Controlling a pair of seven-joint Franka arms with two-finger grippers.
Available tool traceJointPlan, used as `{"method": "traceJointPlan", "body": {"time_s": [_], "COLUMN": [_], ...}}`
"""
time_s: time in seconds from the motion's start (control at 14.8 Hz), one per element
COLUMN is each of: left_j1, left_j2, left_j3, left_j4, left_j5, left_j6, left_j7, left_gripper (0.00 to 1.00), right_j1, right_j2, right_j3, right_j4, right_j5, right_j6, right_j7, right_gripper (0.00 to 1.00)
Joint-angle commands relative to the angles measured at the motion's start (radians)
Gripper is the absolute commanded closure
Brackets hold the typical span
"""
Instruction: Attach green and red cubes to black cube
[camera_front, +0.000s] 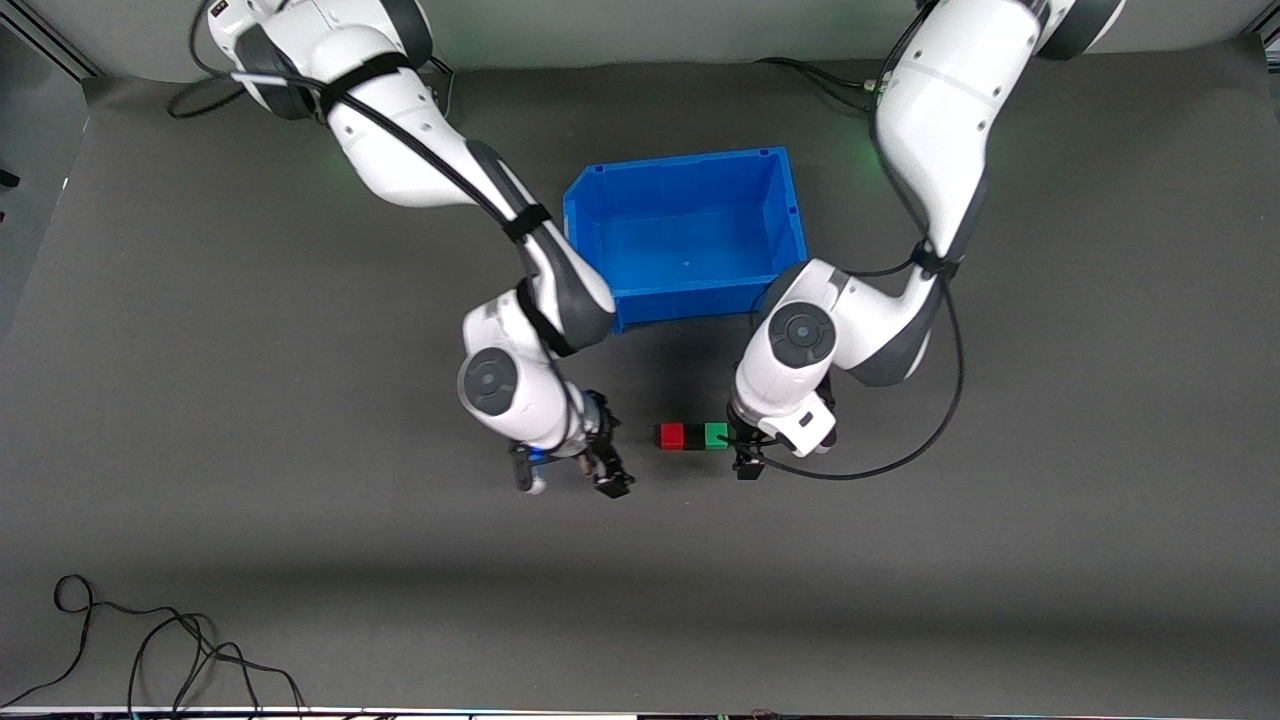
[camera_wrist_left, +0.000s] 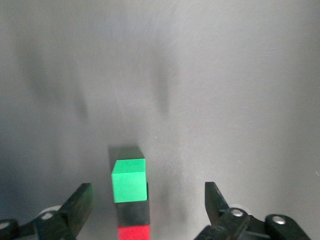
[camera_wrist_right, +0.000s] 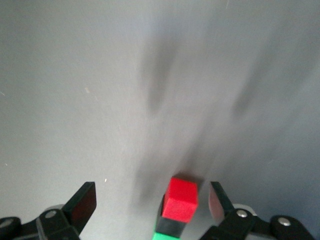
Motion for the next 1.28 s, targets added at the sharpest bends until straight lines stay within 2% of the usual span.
{"method": "traceJointPlan", "body": {"time_s": [0.0, 0.2, 0.34, 0.54, 0.67, 0.81, 0.88, 0.94, 1.08, 1.21], "left_j1": [0.024, 0.105, 0.169, 0.275, 0.346, 0.406, 0.419, 0.452, 0.527, 0.593], "left_j2": [-0.105, -0.163, -0.217, -0.289, -0.337, -0.389, -0.418, -0.455, -0.504, -0.524], "left_j3": [0.002, 0.004, 0.002, 0.001, 0.002, 0.005, 0.008, 0.011, 0.011, 0.011], "left_j4": [-0.027, -0.041, -0.044, -0.044, -0.047, -0.072, -0.096, -0.124, -0.139, -0.132], "left_j5": [0.005, 0.002, -0.003, -0.026, -0.061, -0.058, -0.05, -0.035, -0.017, -0.018], "left_j6": [-0.172, -0.244, -0.327, -0.436, -0.482, -0.525, -0.537, -0.536, -0.568, -0.606], "left_j7": [0.274, 0.514, 0.688, 0.977, 1.168, 1.407, 1.504, 1.592, 1.803, 1.922], "left_gripper": [0.0, 0.0, 0.0, 0.0, 0.0, 0.0, 0.0, 0.0, 0.0, 0.0], "right_j1": [0.002, 0.008, 0.01, 0.007, -0.008, -0.053, -0.065, -0.118, -0.293, -0.462], "right_j2": [-0.096, -0.209, -0.295, -0.402, -0.482, -0.595, -0.641, -0.686, -0.749, -0.786], "right_j3": [-0.084, -0.204, -0.261, -0.29, -0.29, -0.278, -0.267, -0.226, -0.077, 0.051], "right_j4": [-0.05, -0.139, -0.207, -0.242, -0.265, -0.337, -0.369, -0.392, -0.412, -0.411], "right_j5": [-0.01, -0.013, -0.071, -0.238, -0.309, -0.378, -0.415, -0.448, -0.491, -0.504], "right_j6": [-0.149, -0.256, -0.282, -0.376, -0.43, -0.436, -0.436, -0.439, -0.463, -0.494], "right_j7": [-0.137, -0.347, -0.47, -0.56, -0.635, -0.676, -0.716, -0.768, -0.889, -1.032], "right_gripper": [0.0, 0.0, 0.0, 0.0, 0.0, 0.0, 0.0, 0.0, 0.0, 0.0]}}
